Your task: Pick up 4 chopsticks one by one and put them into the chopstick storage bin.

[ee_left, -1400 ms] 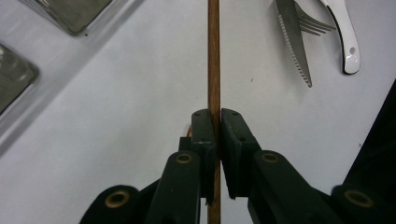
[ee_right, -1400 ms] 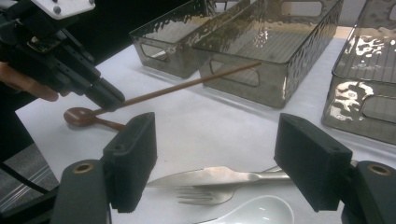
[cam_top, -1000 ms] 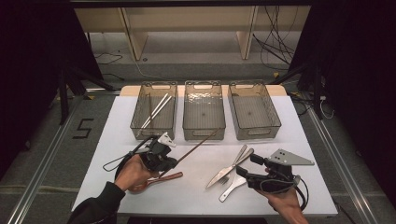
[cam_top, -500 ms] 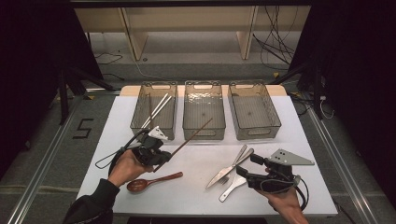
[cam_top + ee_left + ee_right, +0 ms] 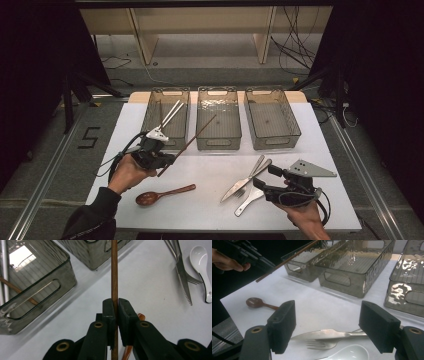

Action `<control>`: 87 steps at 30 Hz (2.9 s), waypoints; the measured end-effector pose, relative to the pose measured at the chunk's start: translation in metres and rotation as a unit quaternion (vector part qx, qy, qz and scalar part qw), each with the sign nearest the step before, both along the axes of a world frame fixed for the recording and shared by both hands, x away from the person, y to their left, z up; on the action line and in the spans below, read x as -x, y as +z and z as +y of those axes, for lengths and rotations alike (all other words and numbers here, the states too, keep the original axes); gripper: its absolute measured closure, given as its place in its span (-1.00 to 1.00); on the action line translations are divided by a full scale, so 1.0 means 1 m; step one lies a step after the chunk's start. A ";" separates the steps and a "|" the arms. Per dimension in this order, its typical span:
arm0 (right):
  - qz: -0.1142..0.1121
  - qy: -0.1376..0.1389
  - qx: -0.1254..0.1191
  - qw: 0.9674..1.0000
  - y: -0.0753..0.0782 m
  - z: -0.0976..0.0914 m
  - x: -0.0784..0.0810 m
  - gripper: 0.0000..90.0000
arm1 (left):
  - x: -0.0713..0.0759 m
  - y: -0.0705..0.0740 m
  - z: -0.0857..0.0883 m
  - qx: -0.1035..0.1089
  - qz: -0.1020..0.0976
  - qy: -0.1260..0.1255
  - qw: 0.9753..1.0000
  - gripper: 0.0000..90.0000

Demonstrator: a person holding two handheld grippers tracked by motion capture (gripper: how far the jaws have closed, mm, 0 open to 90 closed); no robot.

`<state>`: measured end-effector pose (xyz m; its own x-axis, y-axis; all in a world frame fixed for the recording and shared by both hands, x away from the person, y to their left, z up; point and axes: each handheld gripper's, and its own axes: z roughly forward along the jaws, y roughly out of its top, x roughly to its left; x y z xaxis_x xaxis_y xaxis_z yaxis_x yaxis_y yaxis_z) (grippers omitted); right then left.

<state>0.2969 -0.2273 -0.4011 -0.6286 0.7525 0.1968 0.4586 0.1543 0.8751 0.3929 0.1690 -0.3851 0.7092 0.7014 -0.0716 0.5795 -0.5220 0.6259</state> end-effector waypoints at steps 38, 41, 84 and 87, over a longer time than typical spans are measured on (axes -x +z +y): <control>-0.002 0.000 -0.001 1.000 0.000 -0.001 -0.001 -0.33 | -0.080 0.041 0.033 0.018 -0.046 0.094 0.994 0.86; -0.002 0.000 -0.002 1.000 0.000 -0.002 -0.001 -0.33 | -0.088 0.042 0.034 0.018 -0.046 0.099 0.994 0.86; -0.005 0.005 -0.003 1.000 0.000 -0.001 -0.001 -0.41 | -0.136 -0.011 0.050 -0.020 -0.011 0.167 0.986 0.85; -0.005 0.005 -0.003 1.000 0.000 -0.001 -0.001 -0.41 | -0.138 -0.014 0.049 -0.023 -0.012 0.175 0.984 0.85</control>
<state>0.2978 -0.2285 -0.4014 -0.6388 0.7443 0.1946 0.4476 0.1538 0.8809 0.5307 0.2184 -0.3987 0.4253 0.9048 -0.0201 0.7142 -0.3219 0.6216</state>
